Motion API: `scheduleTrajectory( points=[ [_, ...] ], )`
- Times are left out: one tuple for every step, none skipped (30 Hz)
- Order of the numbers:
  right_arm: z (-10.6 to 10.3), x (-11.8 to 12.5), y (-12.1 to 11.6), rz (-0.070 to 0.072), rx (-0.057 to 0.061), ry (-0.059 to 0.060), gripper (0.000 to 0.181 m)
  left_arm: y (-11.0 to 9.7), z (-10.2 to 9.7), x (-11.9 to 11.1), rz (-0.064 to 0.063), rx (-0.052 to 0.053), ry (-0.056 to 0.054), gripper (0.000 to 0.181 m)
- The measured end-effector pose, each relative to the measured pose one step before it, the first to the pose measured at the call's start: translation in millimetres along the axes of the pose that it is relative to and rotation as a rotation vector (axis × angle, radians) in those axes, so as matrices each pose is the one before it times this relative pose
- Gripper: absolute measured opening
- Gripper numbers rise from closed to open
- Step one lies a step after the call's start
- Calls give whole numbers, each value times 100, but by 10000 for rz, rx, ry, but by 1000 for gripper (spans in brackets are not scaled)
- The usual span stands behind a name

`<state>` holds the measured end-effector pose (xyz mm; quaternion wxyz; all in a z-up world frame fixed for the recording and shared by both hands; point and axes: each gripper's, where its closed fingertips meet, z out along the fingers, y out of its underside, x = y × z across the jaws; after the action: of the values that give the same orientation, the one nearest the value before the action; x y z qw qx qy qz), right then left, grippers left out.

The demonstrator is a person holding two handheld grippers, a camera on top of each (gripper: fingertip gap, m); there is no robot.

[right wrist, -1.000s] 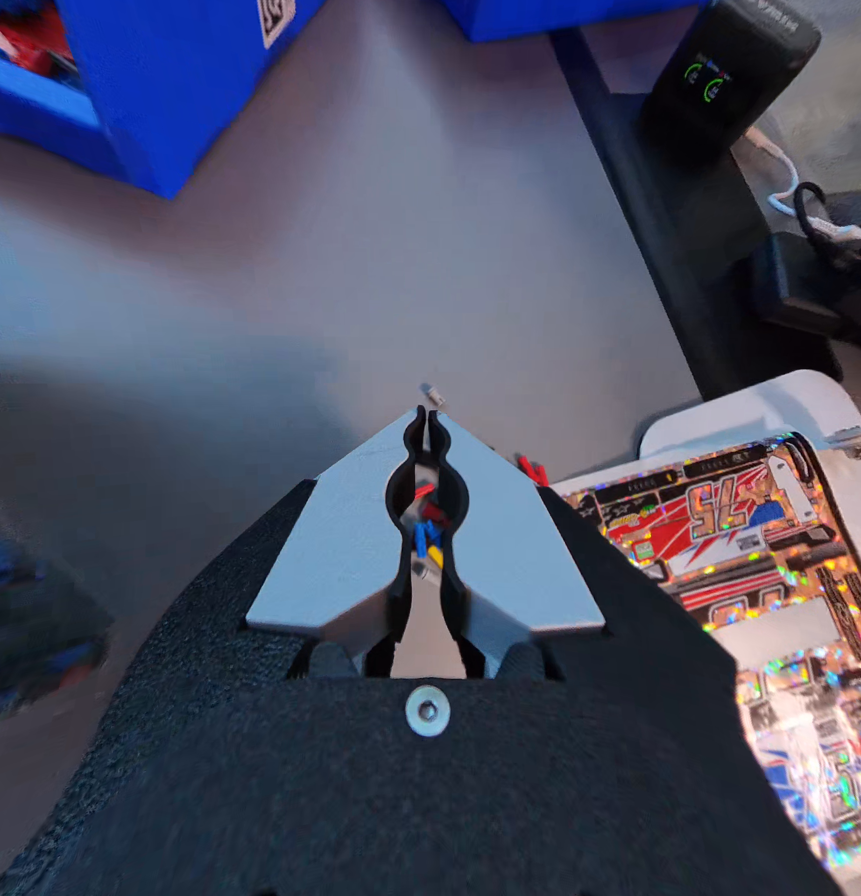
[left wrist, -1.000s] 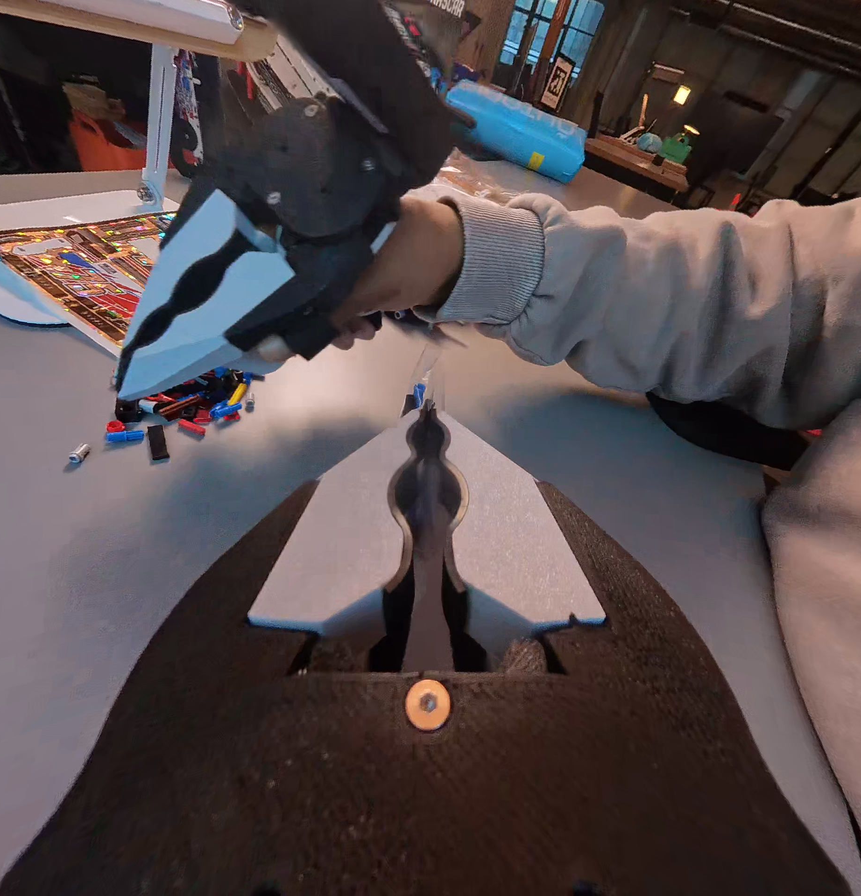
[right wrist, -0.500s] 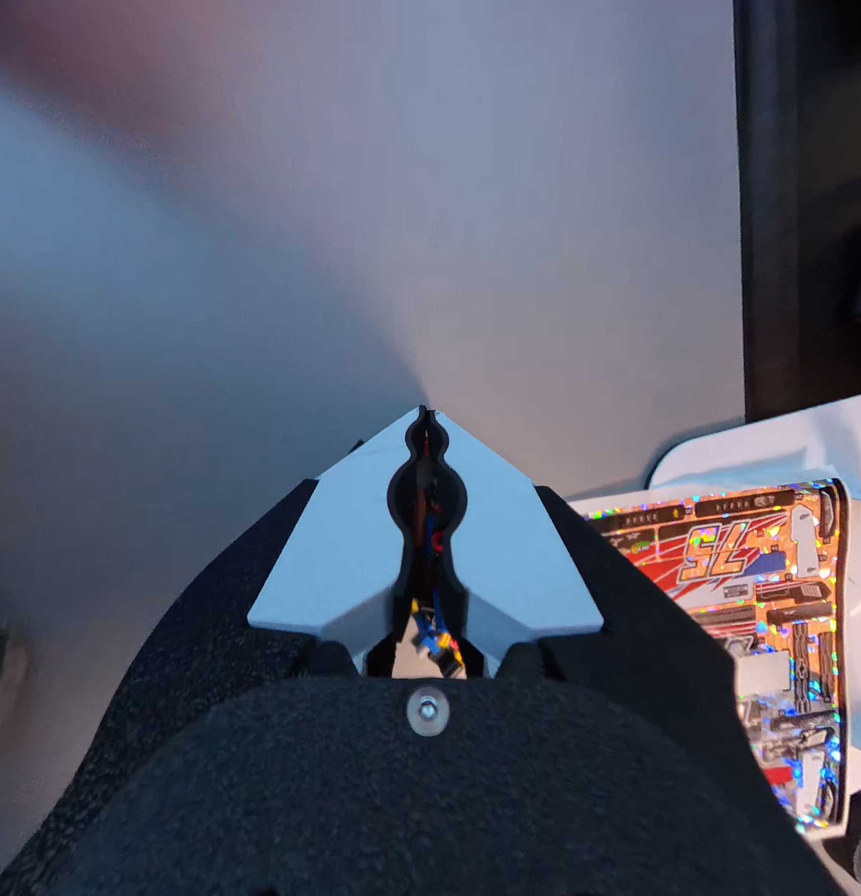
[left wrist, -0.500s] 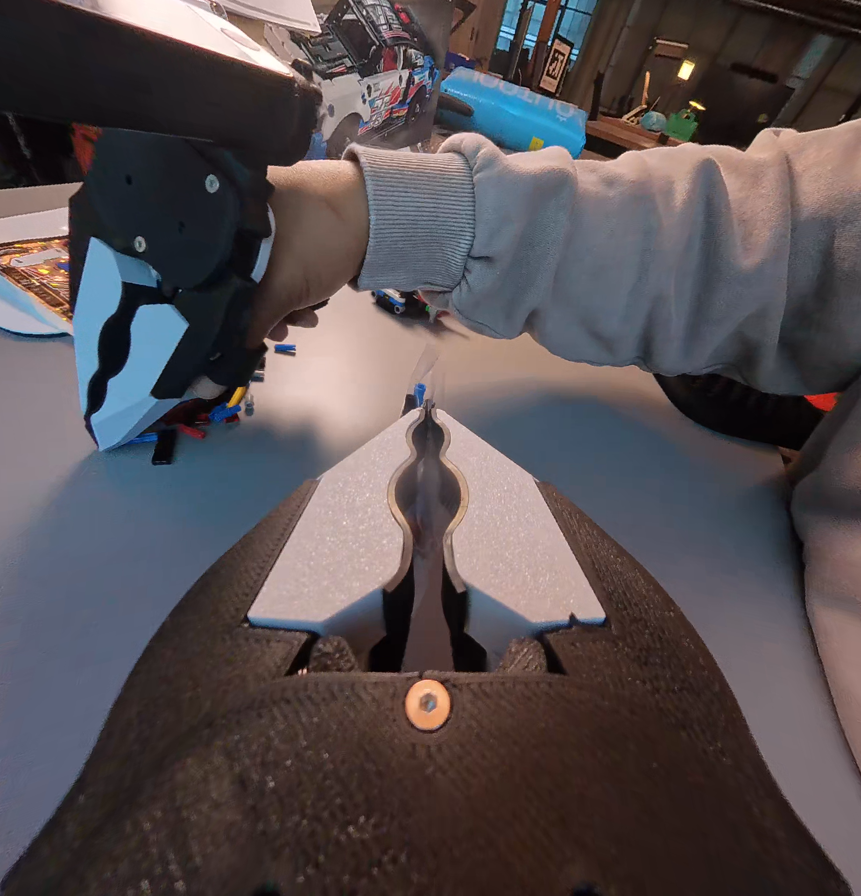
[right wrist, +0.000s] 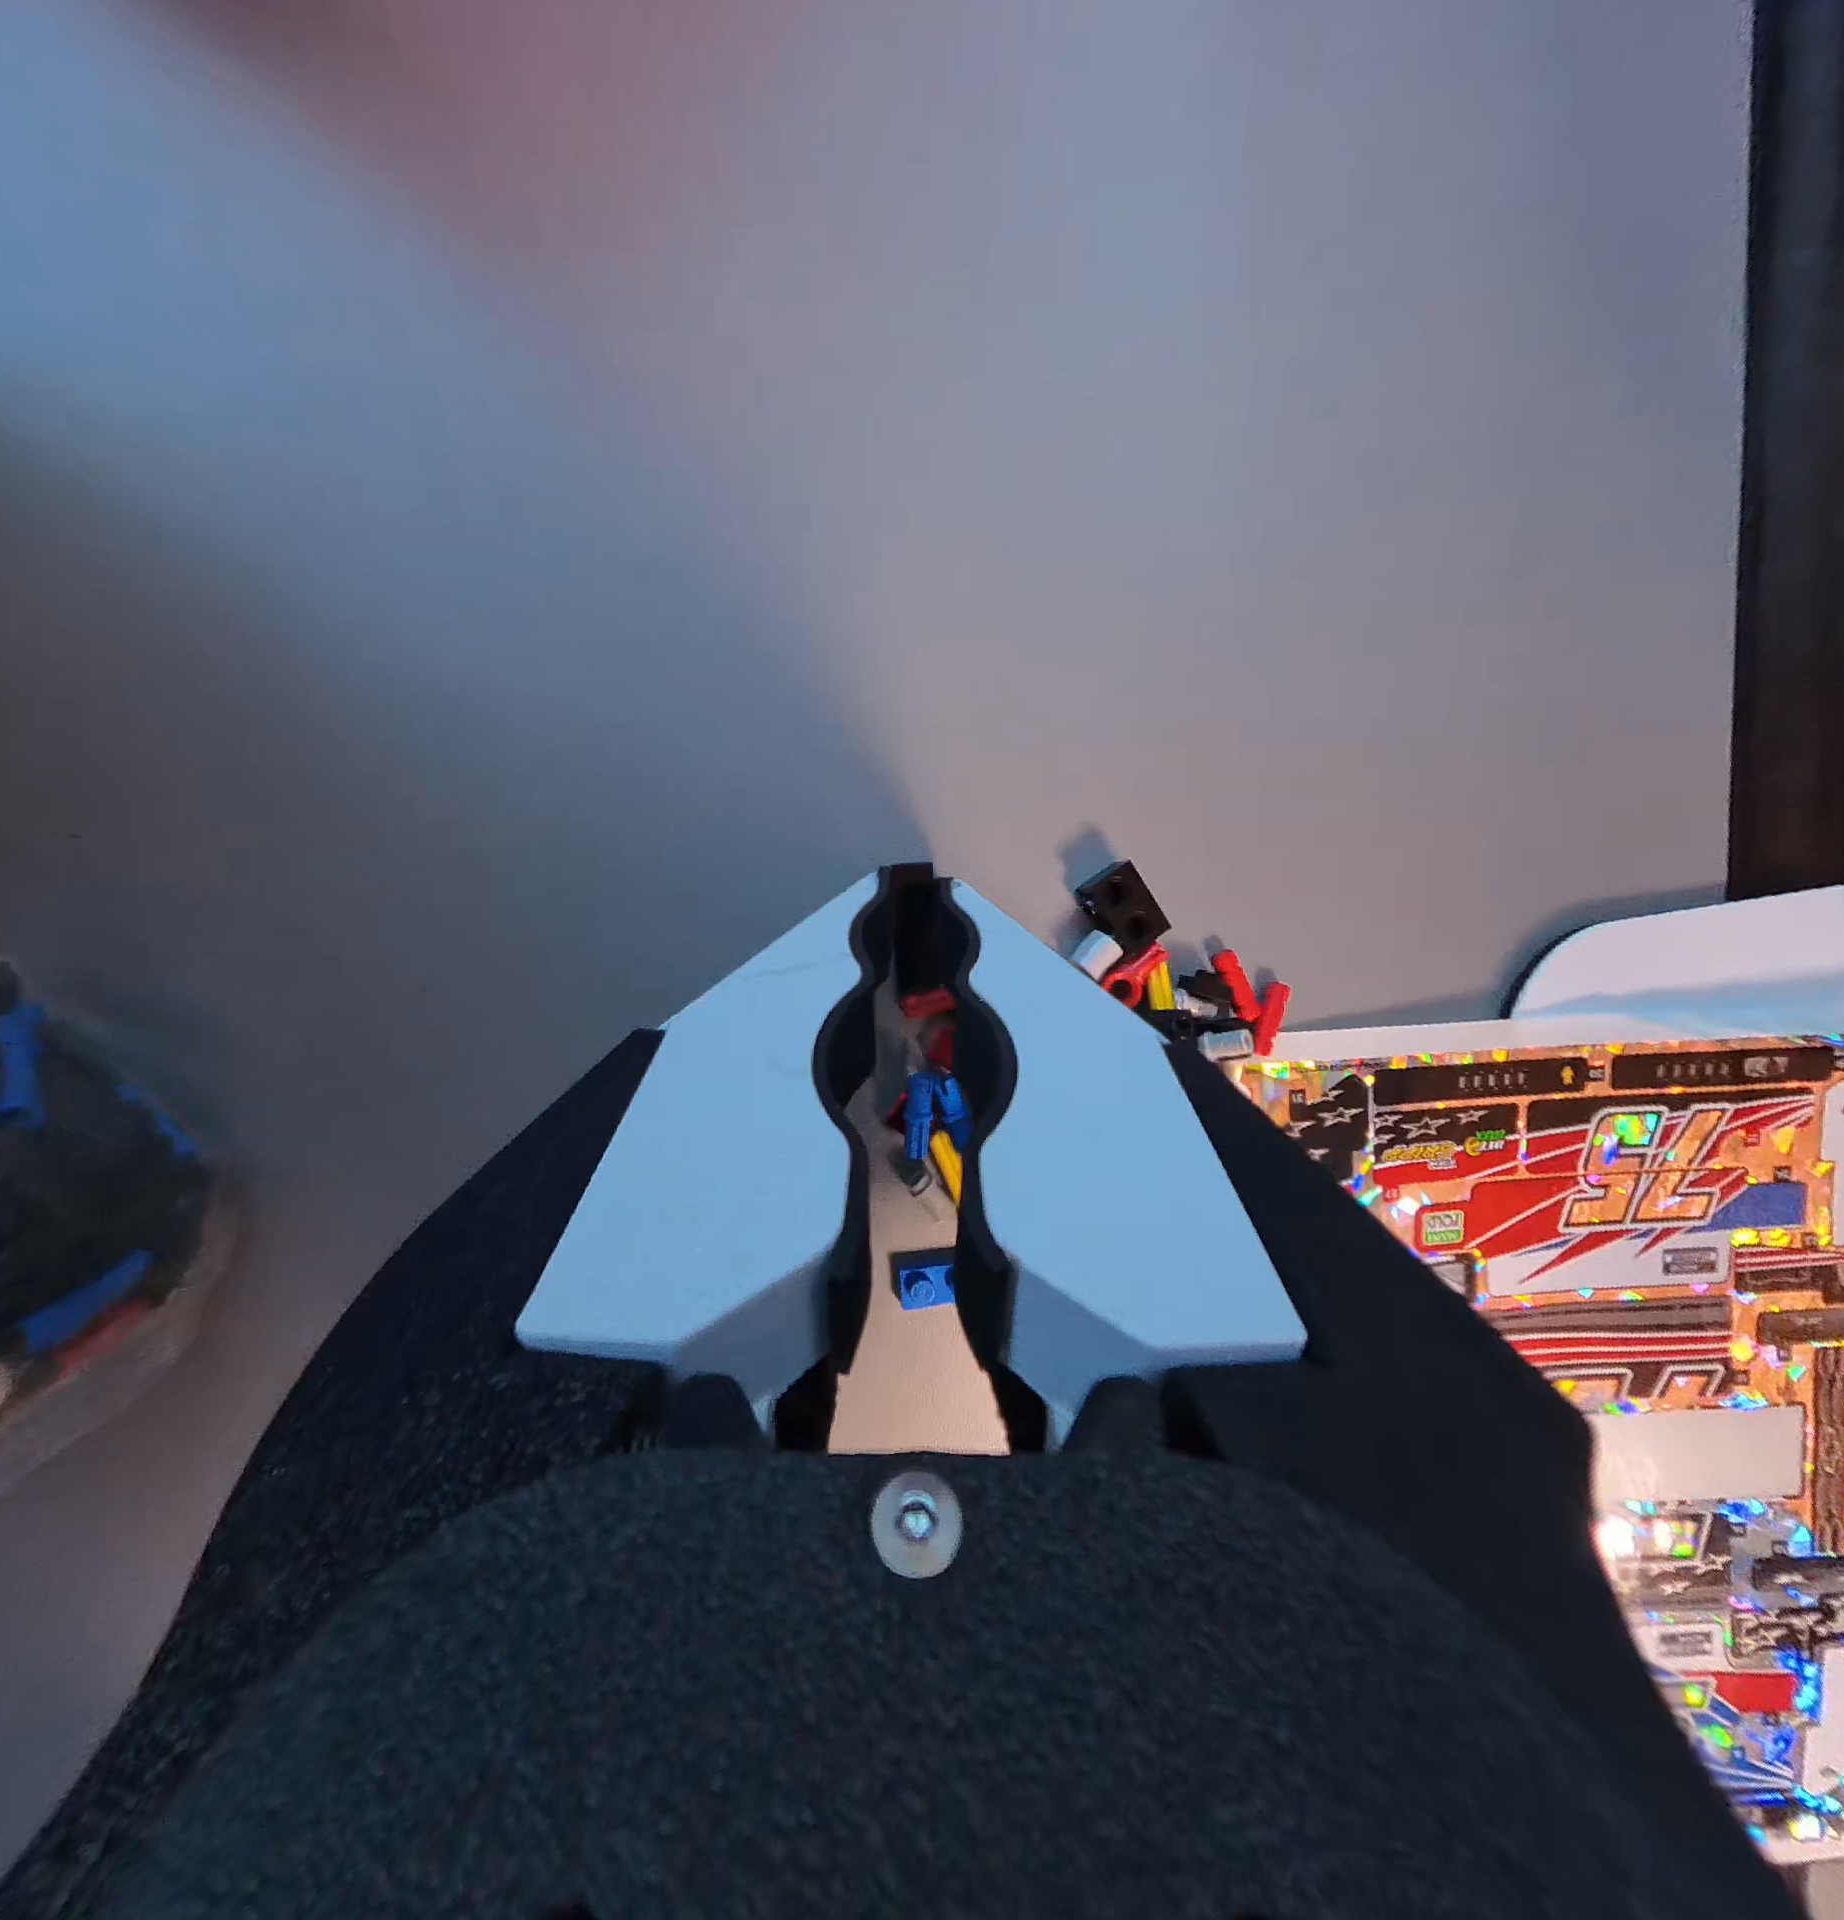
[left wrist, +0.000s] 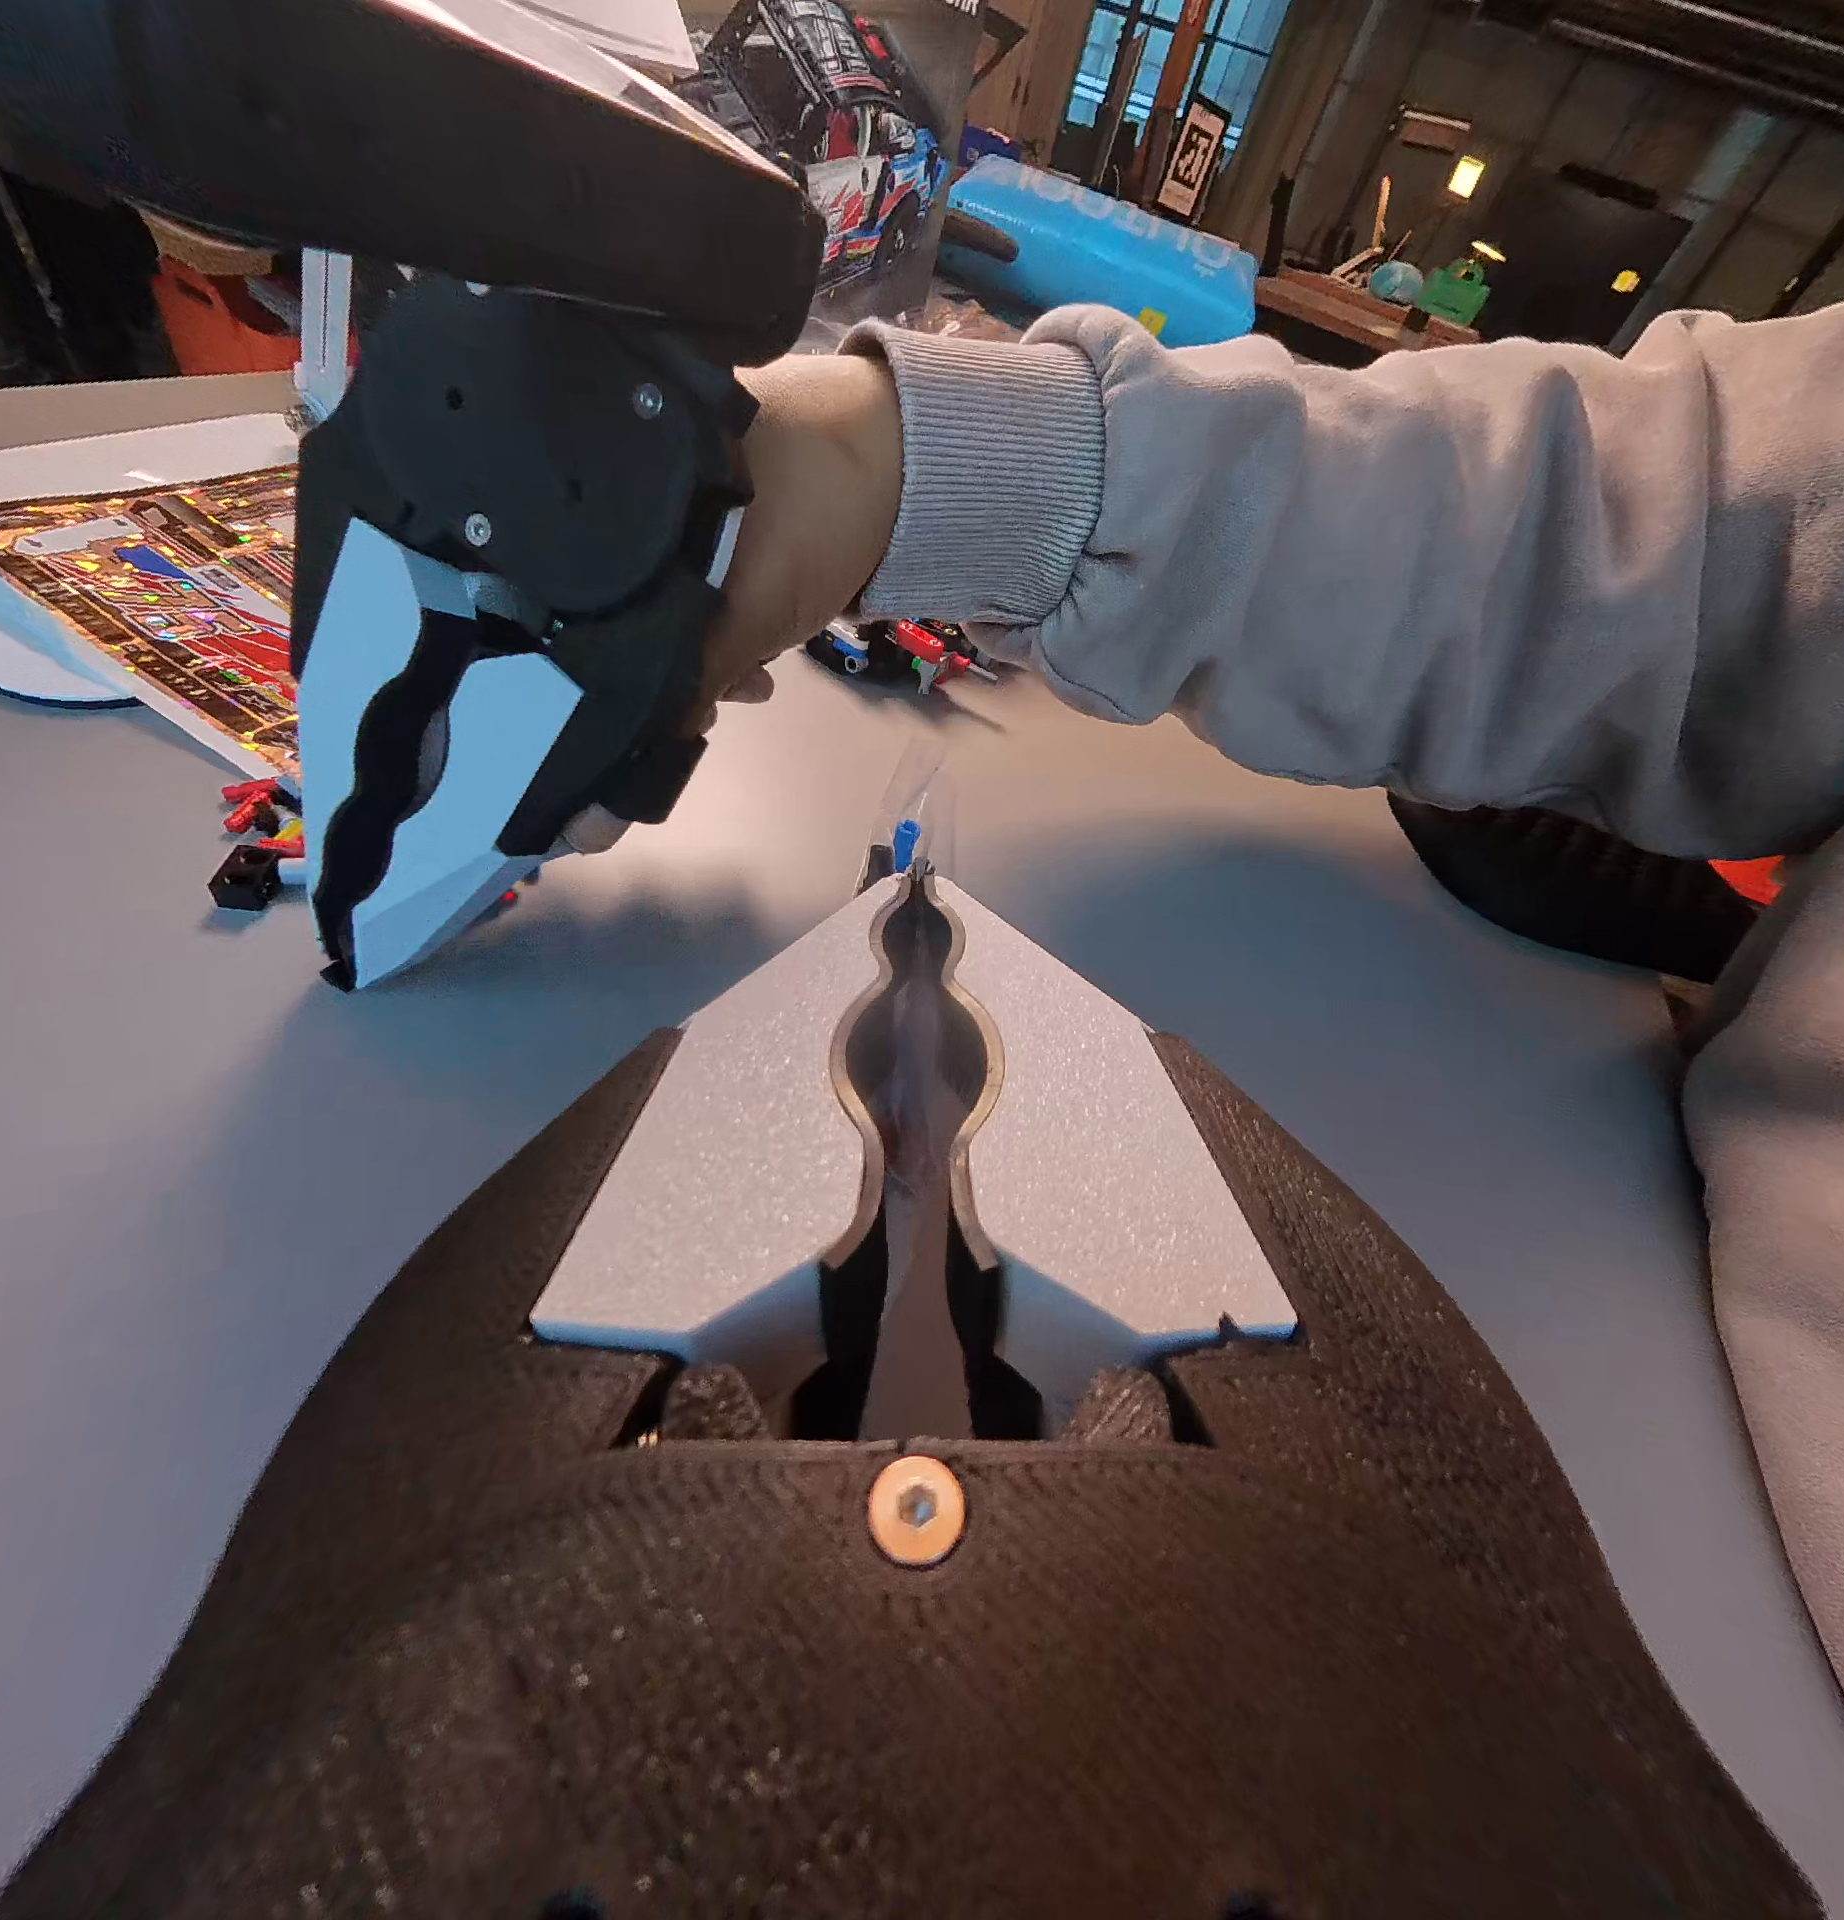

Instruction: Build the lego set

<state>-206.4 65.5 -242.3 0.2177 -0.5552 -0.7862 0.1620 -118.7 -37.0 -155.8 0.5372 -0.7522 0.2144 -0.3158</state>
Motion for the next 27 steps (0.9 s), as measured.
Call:
scheduleTrajectory(
  points=[
    [-27,204,184,118,-50,14,5,5,-19,-2,7,-5,-9,0],
    [-88,238,231,100,-50,19,4,4,5,10,1,-2,3,0],
    [-124,222,282,66,-65,19,4,-4,14,29,-8,0,17,0],
    [-140,393,364,56,-114,125,4,7,16,30,-7,0,20,0],
    [-157,482,449,33,-154,174,4,3,18,29,2,-4,17,0],
    [-154,344,415,45,-125,81,5,9,15,15,10,-8,10,0],
    [-138,289,387,95,-114,41,4,-4,9,23,12,-4,10,0],
    [-126,278,323,104,-110,39,4,8,8,33,3,-8,25,0],
    [-149,274,22,79,26,39,6,1,10,28,-6,-5,26,0],
    [-190,273,-339,127,199,30,9,6,9,14,-4,0,14,0],
    [-142,295,-545,176,233,21,11,-5,8,10,-3,1,10,0],
    [-52,260,-702,152,252,6,13,10,-10,19,-7,2,12,0],
    [112,259,-679,104,202,31,14,2,-1,9,-5,-1,4,0],
    [294,260,-514,53,77,47,15,-1,-17,1,-2,5,-5,0],
    [456,268,-306,40,-33,37,17,7,3,13,-12,2,5,0],
    [560,97,-93,63,-124,-65,20,9,-14,23,-6,-2,4,0],
    [537,23,66,78,-178,-97,22,2,-11,16,10,-3,0,0],
    [377,154,173,12,-187,20,20,13,-9,7,11,-5,-4,0],
    [159,150,258,-69,-166,65,13,5,-12,12,11,-5,-2,0],
    [-73,30,106,-51,-6,7,11,4,-19,6,13,-5,0,0],
    [-179,39,344,-11,-123,7,10,4,-7,10,8,0,6,0],
    [-210,94,457,-22,-123,26,10,-5,-2,-2,-9,5,20,0],
    [-250,84,530,-1,-115,10,9,-2,24,5,-25,9,35,0],
    [-280,69,601,52,-120,-26,9,1,27,6,-34,11,43,0],
    [-291,5,611,61,-117,-67,9,3,26,9,-35,9,45,0],
    [-271,46,548,21,-85,-33,9,7,14,14,-28,5,35,0],
    [-252,88,407,18,-11,-4,9,-4,12,21,-6,-2,22,0]
  ],
)
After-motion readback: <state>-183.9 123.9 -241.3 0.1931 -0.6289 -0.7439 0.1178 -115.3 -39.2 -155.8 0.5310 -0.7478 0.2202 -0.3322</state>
